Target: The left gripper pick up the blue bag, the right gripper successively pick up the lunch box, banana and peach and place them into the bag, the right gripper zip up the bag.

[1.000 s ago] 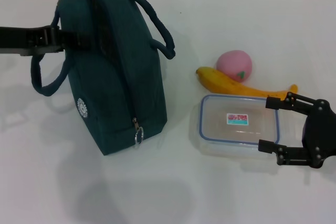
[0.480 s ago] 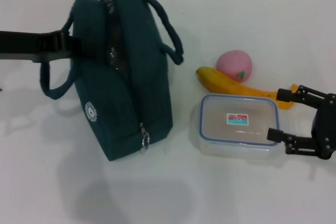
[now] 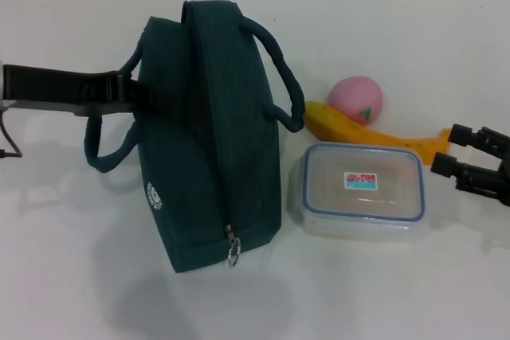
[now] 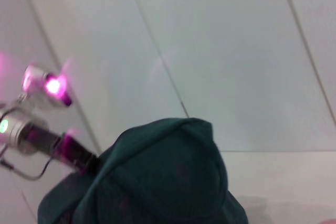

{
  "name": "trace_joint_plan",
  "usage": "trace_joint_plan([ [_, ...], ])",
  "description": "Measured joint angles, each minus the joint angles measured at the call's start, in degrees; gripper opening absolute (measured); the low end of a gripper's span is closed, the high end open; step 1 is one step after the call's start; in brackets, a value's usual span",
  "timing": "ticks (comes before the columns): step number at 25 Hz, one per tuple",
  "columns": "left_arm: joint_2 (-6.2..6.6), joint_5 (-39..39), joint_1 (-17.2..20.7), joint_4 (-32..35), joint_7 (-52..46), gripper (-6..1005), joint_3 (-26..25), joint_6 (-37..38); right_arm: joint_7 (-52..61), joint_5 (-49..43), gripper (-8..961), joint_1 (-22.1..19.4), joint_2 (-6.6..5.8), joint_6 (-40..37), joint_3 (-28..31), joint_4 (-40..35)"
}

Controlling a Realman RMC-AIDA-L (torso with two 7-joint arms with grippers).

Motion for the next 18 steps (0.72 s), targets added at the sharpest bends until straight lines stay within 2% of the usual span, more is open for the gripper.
trace_joint_plan([
  [3,0.14,0.0,-0.5,-1.4,0.0,29,-0.3,-0.1,4.1,-0.1,780,-0.5,-0.36,0.0,2.0,1.5],
  [7,0.38,0.0,-0.7,-2.0,0.1,30,-0.4,-0.4,8.9,-0.2,777,-0.3,-2.79,0.7,3.1,6.3],
  [8,0.39,0.0,-0.7,-2.0,0.1,30,-0.4,-0.4,8.9,-0.2,777,-0.3,-2.79,0.7,3.1,6.3],
  [9,0.39,0.0,-0.7,-2.0,0.1,30,-0.4,-0.5,10.0,-0.2,776,-0.1,-3.6,1.4,3.1,8.3],
  [10,0.4,0.0,-0.7,-2.0,0.1,30,-0.4,-0.5,10.2,-0.2,775,-0.1,-3.83,2.1,3.1,9.4],
  [14,0.32,0.0,-1.1,-2.2,0.1,29,-0.5,-0.6,10.9,-0.3,772,0.7,-3.27,3.9,3.0,11.2],
  [18,0.26,-0.2,-1.5,-2.2,0.1,29,-0.5,-0.7,11.9,-0.4,769,3.7,-2.71,4.8,2.6,16.0],
])
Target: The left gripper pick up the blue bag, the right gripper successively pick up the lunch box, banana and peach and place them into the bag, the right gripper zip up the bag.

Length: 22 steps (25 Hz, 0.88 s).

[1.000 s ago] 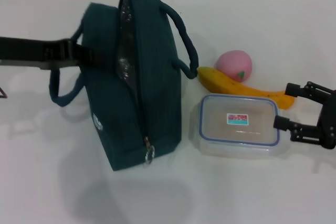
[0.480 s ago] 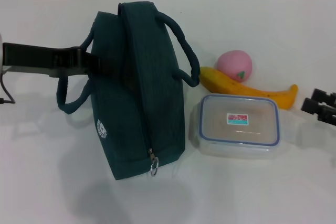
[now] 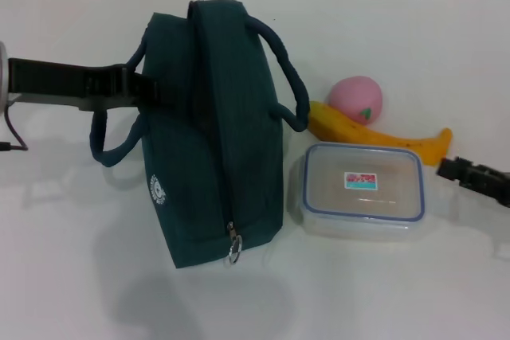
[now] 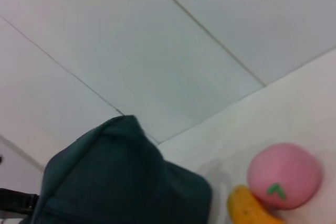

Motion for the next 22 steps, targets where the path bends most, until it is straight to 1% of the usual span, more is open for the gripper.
trace_joint_plan([
  [4,-0.03,0.0,-0.4,0.0,0.0,30,0.0,0.0,1.2,-0.2,767,2.5,0.57,0.6,-0.2,3.9],
  [7,-0.03,0.0,-0.4,0.0,-0.1,30,0.0,0.0,2.9,-0.6,764,3.0,1.06,1.5,-0.4,5.0],
  [10,0.01,0.0,-0.4,-0.3,0.0,29,-0.1,-0.1,5.4,-1.8,762,3.1,1.25,1.9,-0.5,5.1],
  [16,0.12,0.1,-0.5,-0.7,0.0,29,-0.2,-0.6,10.5,-2.6,758,2.8,0.75,1.3,-0.6,5.1],
  [22,0.15,0.1,-0.5,-1.2,0.0,29,-0.2,-0.7,13.1,-2.4,754,2.4,0.37,-0.1,-0.2,5.2],
])
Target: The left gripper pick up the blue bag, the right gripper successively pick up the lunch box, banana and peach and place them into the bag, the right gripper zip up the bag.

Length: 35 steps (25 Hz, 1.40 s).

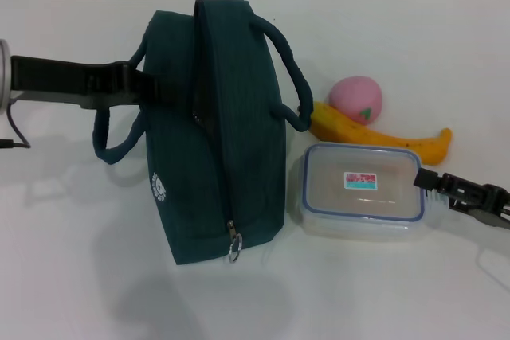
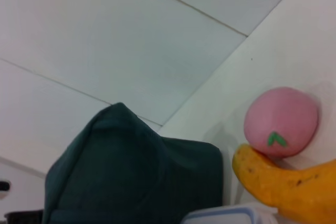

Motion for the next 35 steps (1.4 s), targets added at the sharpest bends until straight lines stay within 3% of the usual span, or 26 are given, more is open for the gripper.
trace_joint_plan([
  [8,0.14,0.0,0.0,-0.1,0.3,30,0.0,-0.3,0.5,0.2,748,0.3,0.29,0.2,0.1,0.0],
  [10,0.18,0.0,0.0,-0.1,0.3,30,0.0,-0.4,0.9,0.3,626,0.4,0.36,0.2,0.1,0.0],
  [32,0.43,-0.1,-0.7,-2.4,0.5,30,0.0,-0.9,6.1,0.0,550,0.1,-0.09,-1.5,-0.4,-0.1],
  [35,0.47,0.2,-0.8,-2.5,0.6,30,0.0,-1.1,6.1,0.4,414,-0.2,-0.11,-2.4,-0.1,-0.3],
])
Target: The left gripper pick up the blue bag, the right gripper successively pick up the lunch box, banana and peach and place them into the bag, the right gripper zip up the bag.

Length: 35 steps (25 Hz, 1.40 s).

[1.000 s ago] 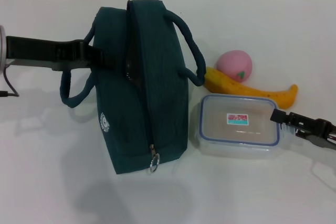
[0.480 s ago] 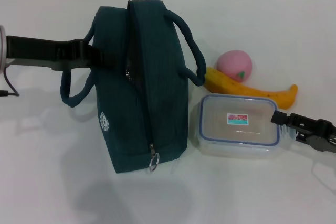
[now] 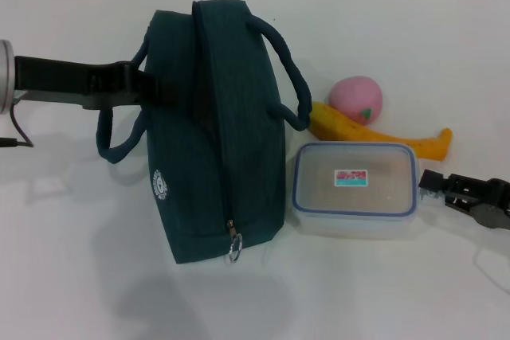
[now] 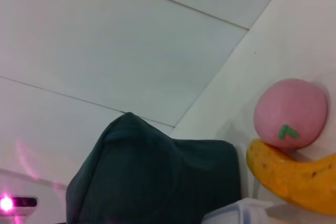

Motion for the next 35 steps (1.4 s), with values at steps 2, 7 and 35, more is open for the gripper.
trace_joint_plan([
  [2,0.02,0.0,0.0,-0.1,0.0,30,0.0,-0.1,0.0,0.1,324,-0.1,0.05,0.0,0.1,-0.2],
  [7,0.23,0.1,-0.7,-1.2,0.0,29,0.0,-0.3,-0.3,0.2,145,-0.2,0.3,0.2,0.7,-0.2],
  [35,0.91,-0.3,-1.3,-1.5,0.7,30,0.0,-0.3,0.8,2.4,93,-2.2,-0.55,-16.3,14.8,1.9],
])
